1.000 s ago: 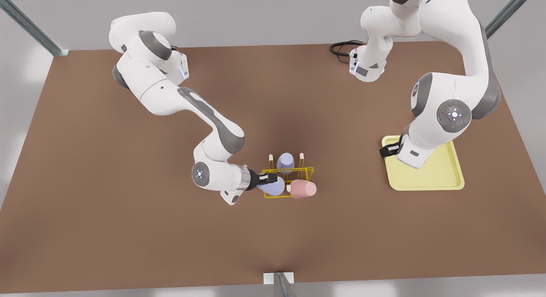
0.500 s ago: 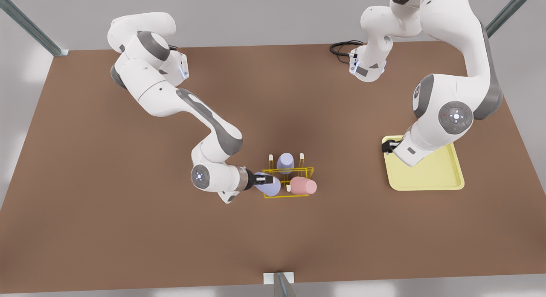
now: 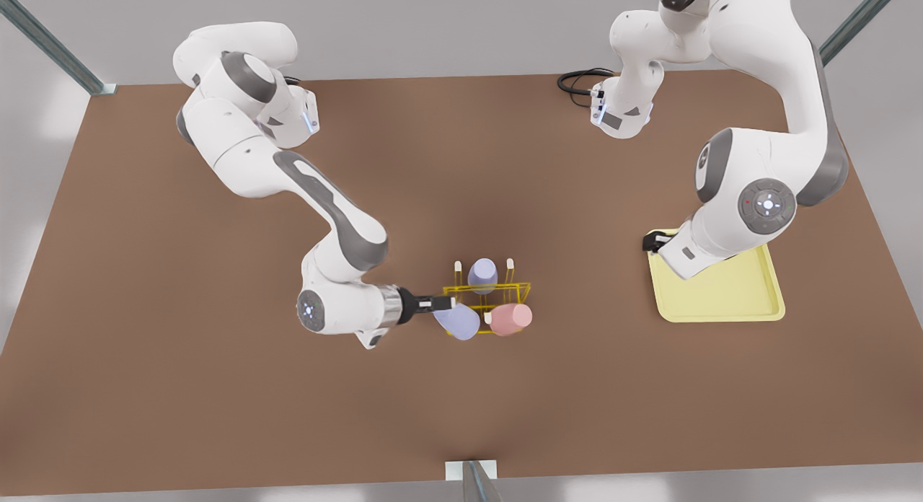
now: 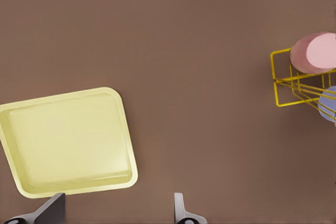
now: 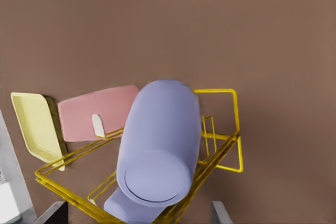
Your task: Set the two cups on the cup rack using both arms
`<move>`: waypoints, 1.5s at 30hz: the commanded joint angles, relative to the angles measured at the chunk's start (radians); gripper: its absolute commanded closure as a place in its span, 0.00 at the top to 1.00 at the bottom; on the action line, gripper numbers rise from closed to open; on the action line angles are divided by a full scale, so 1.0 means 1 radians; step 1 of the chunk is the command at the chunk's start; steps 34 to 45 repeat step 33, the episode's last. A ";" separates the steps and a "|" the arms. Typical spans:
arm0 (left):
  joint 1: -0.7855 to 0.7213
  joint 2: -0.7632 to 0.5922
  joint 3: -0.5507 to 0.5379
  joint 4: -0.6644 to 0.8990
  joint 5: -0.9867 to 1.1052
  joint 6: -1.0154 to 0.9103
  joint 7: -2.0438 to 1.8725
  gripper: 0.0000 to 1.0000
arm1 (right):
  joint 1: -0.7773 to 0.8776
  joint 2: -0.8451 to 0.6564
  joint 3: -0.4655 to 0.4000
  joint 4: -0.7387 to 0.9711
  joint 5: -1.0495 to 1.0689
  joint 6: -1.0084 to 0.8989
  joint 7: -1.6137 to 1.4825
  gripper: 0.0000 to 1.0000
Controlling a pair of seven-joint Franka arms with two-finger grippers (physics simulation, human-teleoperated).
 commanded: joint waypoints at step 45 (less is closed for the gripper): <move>0.001 -0.006 -0.013 0.014 -0.020 -0.076 0.078 1.00 | -0.158 -0.827 -0.533 -0.289 -0.369 -0.616 -0.519 1.00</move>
